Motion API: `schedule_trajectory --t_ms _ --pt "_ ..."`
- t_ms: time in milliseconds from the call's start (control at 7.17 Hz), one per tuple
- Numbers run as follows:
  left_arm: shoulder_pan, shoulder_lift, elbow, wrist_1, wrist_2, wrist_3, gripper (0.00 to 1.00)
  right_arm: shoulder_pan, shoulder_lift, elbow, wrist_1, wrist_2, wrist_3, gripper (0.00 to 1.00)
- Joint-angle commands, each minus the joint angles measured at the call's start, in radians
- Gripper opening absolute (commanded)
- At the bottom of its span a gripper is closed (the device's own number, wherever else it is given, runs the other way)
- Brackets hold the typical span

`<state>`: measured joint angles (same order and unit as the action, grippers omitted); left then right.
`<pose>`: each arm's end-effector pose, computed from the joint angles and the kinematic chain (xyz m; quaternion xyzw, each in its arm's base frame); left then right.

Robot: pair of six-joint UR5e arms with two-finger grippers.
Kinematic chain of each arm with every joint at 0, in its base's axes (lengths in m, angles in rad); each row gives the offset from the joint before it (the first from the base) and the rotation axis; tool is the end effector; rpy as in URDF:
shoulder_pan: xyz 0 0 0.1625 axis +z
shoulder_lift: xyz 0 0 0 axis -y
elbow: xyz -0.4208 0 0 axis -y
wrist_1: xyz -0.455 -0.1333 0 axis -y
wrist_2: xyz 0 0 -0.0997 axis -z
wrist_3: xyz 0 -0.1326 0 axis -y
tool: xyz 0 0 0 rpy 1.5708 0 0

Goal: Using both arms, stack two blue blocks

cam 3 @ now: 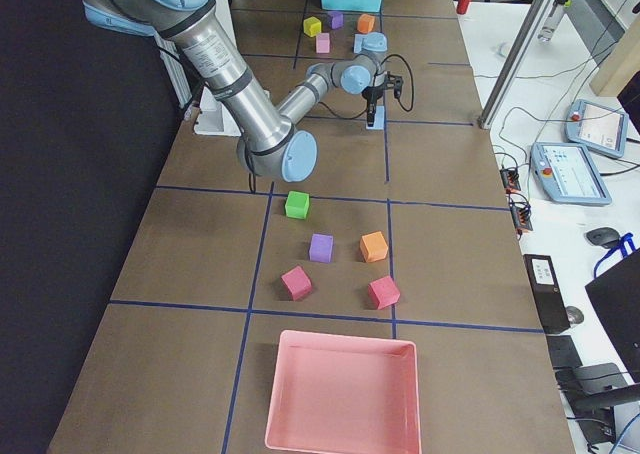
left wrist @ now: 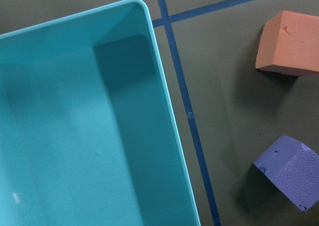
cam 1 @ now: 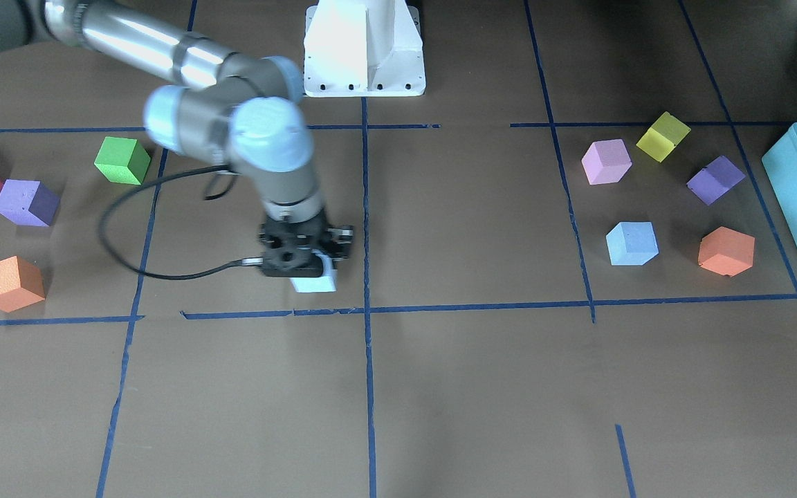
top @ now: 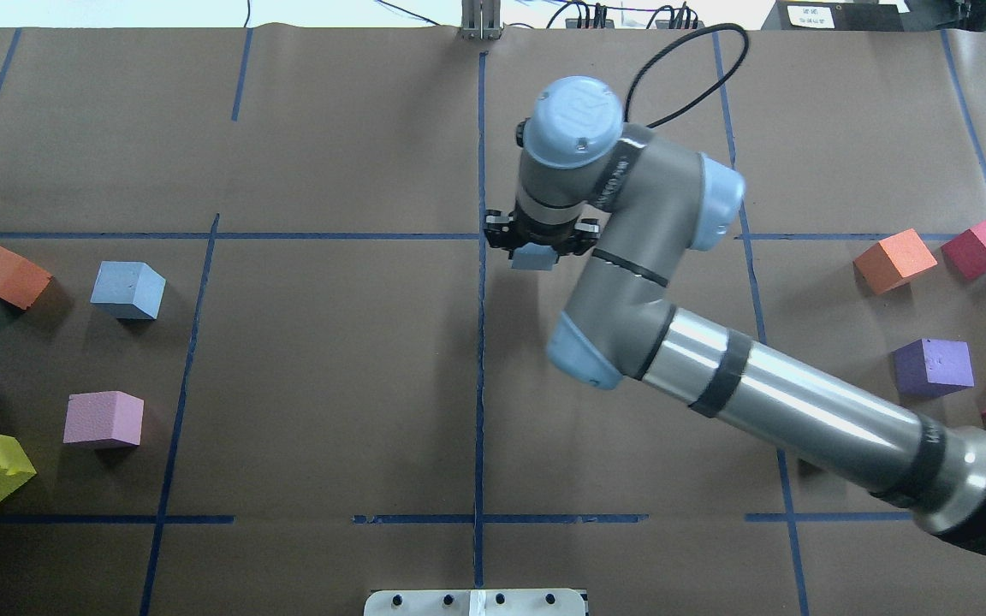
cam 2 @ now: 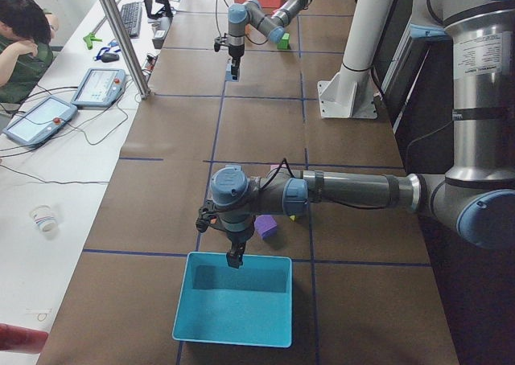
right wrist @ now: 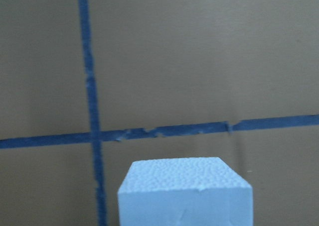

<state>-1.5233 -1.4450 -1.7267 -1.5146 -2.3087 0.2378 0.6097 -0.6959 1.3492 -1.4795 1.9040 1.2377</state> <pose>-0.0203 -0.5006 0.6670 0.0222 0.3601 0.1279 0.9238 -0.6392 -0.5562 0.1803 0.0253 -0.3897 0.0669 0.9181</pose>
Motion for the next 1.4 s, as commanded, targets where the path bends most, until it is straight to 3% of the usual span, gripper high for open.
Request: schedule_trajectory --t_ms 0,698,837,977,1256 --pt "0.000 0.000 0.001 0.001 0.000 0.000 1.00 -0.096 0.148 -0.142 -0.001 -0.087 0.098 0.35" --pt "0.000 0.000 0.001 0.001 0.000 0.000 1.00 -0.099 0.113 -0.142 -0.007 -0.102 0.043 0.41" --pt "0.000 0.000 -0.001 0.001 0.000 0.000 1.00 -0.097 0.104 -0.142 -0.005 -0.102 0.040 0.60" --pt "0.000 0.000 -0.001 0.001 0.000 0.000 1.00 -0.097 0.096 -0.140 -0.002 -0.102 0.037 0.99" --pt "0.000 0.000 0.001 -0.001 0.000 0.000 1.00 -0.084 0.098 -0.115 -0.005 -0.089 0.019 0.99"
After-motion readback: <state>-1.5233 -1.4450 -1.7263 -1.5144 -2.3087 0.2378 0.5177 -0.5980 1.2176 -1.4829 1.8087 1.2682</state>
